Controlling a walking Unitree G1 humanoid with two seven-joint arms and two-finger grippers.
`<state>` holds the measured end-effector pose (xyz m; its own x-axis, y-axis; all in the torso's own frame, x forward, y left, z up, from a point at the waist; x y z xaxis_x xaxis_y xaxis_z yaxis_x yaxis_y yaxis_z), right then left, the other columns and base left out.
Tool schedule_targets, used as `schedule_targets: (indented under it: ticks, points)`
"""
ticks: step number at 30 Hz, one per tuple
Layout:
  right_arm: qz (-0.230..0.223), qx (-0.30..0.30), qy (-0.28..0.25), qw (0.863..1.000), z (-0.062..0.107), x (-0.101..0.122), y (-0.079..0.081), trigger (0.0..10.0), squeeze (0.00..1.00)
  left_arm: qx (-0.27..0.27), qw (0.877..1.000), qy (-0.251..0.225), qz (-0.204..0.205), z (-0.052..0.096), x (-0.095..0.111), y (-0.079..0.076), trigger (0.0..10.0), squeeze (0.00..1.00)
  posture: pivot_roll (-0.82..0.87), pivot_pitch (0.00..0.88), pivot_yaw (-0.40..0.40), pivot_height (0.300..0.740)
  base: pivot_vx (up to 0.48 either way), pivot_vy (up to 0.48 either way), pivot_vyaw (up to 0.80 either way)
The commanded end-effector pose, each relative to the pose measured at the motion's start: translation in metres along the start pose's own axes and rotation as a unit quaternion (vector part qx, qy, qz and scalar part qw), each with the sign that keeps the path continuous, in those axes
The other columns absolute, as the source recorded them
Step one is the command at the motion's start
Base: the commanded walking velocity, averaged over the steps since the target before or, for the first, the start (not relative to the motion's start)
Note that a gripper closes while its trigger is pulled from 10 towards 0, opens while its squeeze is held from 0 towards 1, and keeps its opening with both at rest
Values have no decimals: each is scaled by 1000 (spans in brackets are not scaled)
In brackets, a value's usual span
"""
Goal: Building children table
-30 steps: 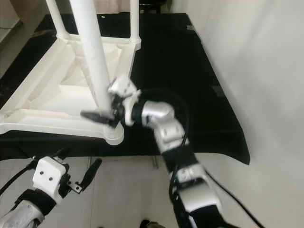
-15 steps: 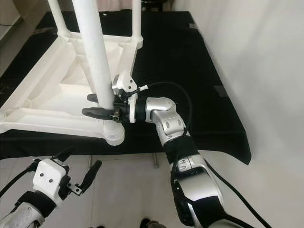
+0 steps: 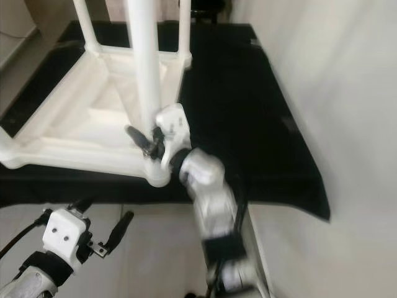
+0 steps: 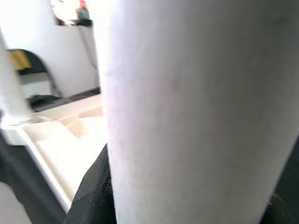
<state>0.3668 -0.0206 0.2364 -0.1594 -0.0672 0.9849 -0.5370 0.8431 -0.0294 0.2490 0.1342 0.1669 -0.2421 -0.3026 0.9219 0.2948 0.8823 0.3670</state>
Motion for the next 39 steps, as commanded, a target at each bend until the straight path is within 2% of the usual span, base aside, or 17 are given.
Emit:
schedule_targets:
  ticks: [1,5,6,7,8,11,12,14,15,21,22,27,28,30,36,38,39]
  points:
    - [-15,-48,74,996,12,-42,-1,0,0,-4,1000,4,4,1,-3,-2,10000,0,-48,222,-48,740,0,0,0]
    - [-21,-23,70,997,2,-42,10,0,0,-7,1000,5,3,0,-4,-2,10000,0,-42,215,-45,740,0,0,0]
    - [-23,-14,67,997,-3,-39,12,2235,0,-7,1000,5,2,0,-4,-1,10000,0,-42,215,-45,740,0,0,0]
    - [-23,-14,67,997,-3,-39,12,2235,0,-7,1000,5,2,0,-4,-1,10000,0,-42,215,-45,740,0,0,0]
    - [-31,-6,64,997,-6,-36,16,10000,0,-5,1000,6,1,0,-4,-1,10000,0,-36,213,-41,740,0,0,0]
    - [-41,34,49,997,-11,-25,27,10000,0,-3,1000,6,0,0,-5,0,10000,0,-34,213,-38,740,0,0,0]
    - [-49,58,38,996,-12,-18,33,10000,988,-3,1000,6,0,0,-5,1,10000,0,-34,213,-38,740,0,0,0]
    - [-49,58,38,996,-12,-18,33,10000,988,-3,1000,6,0,0,-5,1,10000,0,-34,213,-38,740,0,0,0]
    - [-48,99,25,994,-15,-7,38,10000,1000,-4,1000,6,0,-1,-5,1,10000,0,-33,213,-35,740,0,0,0]
    - [-39,196,7,980,-17,11,46,10000,1000,-7,1000,6,1,-1,-4,0,10000,0,-23,211,-42,740,0,0,0]
    - [-25,246,3,969,-15,15,51,10000,0,-6,1000,6,0,-1,-4,0,10000,0,-17,214,-43,740,0,0,0]
    - [-4,301,-1,954,-13,20,55,10000,0,-5,1000,6,0,0,-4,0,10000,0,-14,217,-43,740,0,0,0]
    - [10,348,0,938,-12,23,55,10000,0,-4,1000,6,0,0,-4,-1,10000,0,-11,219,-44,740,0,0,0]
    - [14,378,4,926,-13,26,52,10000,0,-4,1000,7,0,1,-3,-1,10000,0,-7,222,-45,740,0,0,0]
    - [-3,405,11,914,-19,31,43,10000,0,-5,1000,7,1,3,-2,-2,10000,0,-4,227,-44,740,0,0,0]
    - [-9,418,17,908,-19,30,42,0,0,-5,1000,8,2,3,-2,-3,10000,0,-3,233,-44,740,0,0,0]
    - [-10,423,19,906,-19,30,43,0,0,-5,1000,8,2,3,-2,-3,10000,0,-4,234,-45,740,0,0,0]
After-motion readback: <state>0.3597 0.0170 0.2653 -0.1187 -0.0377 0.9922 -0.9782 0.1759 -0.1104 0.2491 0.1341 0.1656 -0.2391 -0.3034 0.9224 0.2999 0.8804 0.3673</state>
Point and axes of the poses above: a point about 5 cm out from each wrist's last joint towards the gripper, its own z axis pointing back from the gripper into the wrist, its own x axis along the axis of the wrist's last joint, y = z × x, the point moved 6 cm from there along -z, pointing out of the wrist towards the gripper, and after that the axes turned 7 degrees about -z, right-handed, at the moved point
